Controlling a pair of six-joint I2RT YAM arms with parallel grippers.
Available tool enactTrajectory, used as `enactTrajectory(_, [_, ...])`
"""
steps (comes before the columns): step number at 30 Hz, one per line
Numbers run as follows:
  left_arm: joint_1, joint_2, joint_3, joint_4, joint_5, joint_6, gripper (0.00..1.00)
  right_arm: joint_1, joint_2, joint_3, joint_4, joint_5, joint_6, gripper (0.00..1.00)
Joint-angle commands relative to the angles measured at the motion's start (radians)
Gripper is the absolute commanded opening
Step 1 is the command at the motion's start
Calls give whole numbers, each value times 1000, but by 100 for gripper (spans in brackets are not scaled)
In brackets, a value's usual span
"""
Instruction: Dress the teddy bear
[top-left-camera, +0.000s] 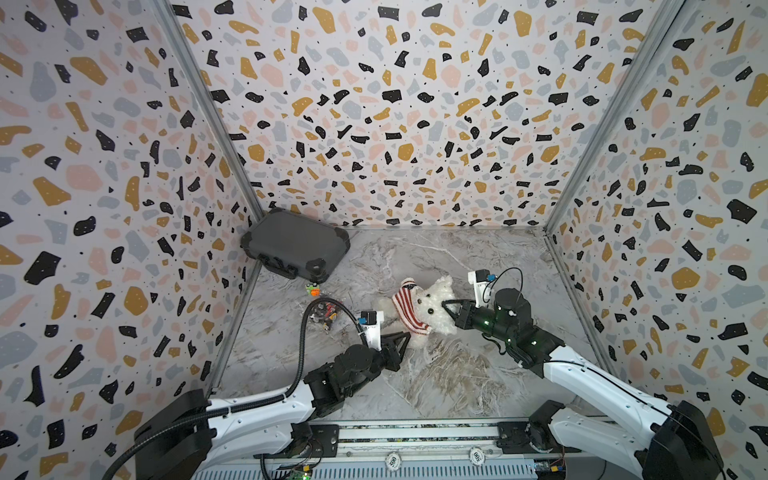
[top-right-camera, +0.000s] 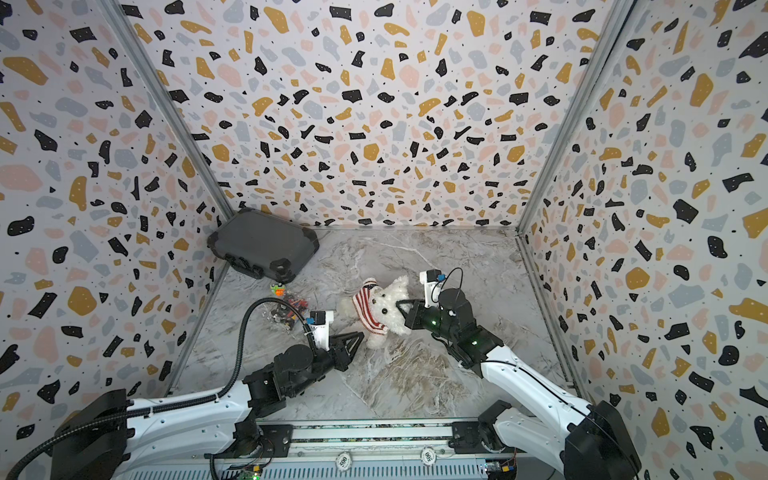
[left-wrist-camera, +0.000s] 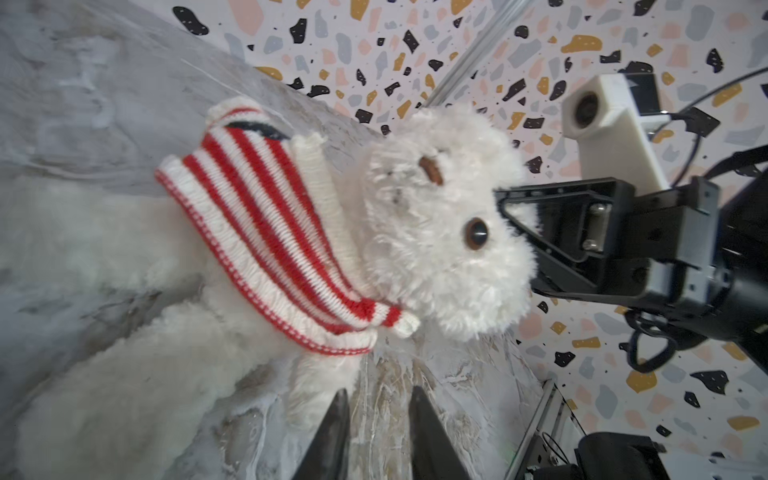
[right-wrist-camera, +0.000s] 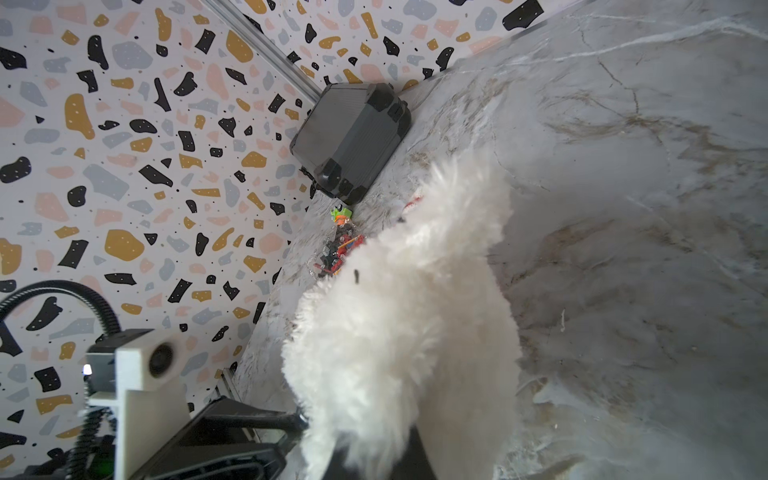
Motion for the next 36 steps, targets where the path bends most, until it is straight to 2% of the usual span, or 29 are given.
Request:
enactTrajectory(1, [-13,32,-21,158,-80,-81,25,21,-42,-6,53,48,60,0])
enactTrajectory(4, [-14,97,-5,176,-90,-106,27,52,-74,-16,38,97,62,0])
enactTrajectory(7, [-15,162,11,235,-92,-129,35,61,-91,-19,28,107,68,0])
enactTrajectory(11, [-15,243,36,284,-98,-148,37,71,-97,-34,29,106,70,0])
enactTrajectory(21, [-15,369,43,475,-72,-158,35,73,-96,-57,48,52,62,0])
enactTrajectory(28, [-32,410,76,473,-77,-162,22,71,-119,-64,41,58,48,0])
enactTrajectory(36, [-82,405,70,434,-122,-176,22,64,-151,-82,42,71,37,0])
